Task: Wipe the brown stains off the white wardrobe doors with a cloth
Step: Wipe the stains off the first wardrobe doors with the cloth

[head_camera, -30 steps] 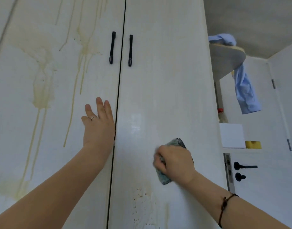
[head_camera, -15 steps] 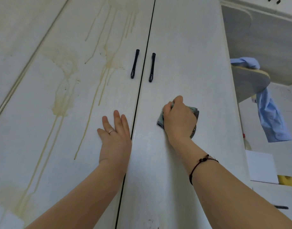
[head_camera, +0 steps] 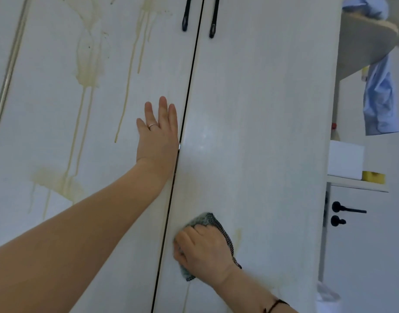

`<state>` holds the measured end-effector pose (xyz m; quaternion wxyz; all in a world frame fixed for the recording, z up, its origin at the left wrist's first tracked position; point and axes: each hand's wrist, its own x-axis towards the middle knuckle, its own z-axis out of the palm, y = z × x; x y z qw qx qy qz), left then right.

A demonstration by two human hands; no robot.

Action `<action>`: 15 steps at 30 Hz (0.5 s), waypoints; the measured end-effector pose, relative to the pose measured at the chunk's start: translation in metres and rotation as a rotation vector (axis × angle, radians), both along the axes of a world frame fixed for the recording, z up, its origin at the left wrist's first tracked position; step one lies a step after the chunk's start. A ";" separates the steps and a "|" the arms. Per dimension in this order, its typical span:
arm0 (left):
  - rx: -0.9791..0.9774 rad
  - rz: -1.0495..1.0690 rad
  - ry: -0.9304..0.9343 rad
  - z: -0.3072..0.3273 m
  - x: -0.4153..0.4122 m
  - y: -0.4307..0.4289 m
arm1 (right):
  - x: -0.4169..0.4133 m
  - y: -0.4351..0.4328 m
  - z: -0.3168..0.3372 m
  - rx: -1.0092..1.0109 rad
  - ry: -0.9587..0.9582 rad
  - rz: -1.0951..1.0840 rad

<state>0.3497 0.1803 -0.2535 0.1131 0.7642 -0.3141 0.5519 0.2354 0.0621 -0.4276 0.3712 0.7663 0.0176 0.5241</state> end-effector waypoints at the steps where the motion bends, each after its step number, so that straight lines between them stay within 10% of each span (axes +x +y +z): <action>1: 0.017 0.003 -0.005 -0.006 0.000 0.002 | -0.001 0.000 -0.001 -0.033 0.045 0.004; 6: 0.028 -0.031 -0.056 -0.021 0.008 0.003 | -0.009 0.012 0.081 -0.087 0.131 0.013; 12: -0.026 -0.083 -0.077 -0.022 0.017 -0.003 | 0.026 0.024 0.170 0.415 -0.530 -0.130; 15: -0.028 -0.082 -0.067 -0.025 0.016 -0.001 | 0.046 0.033 0.141 0.405 -0.554 -0.037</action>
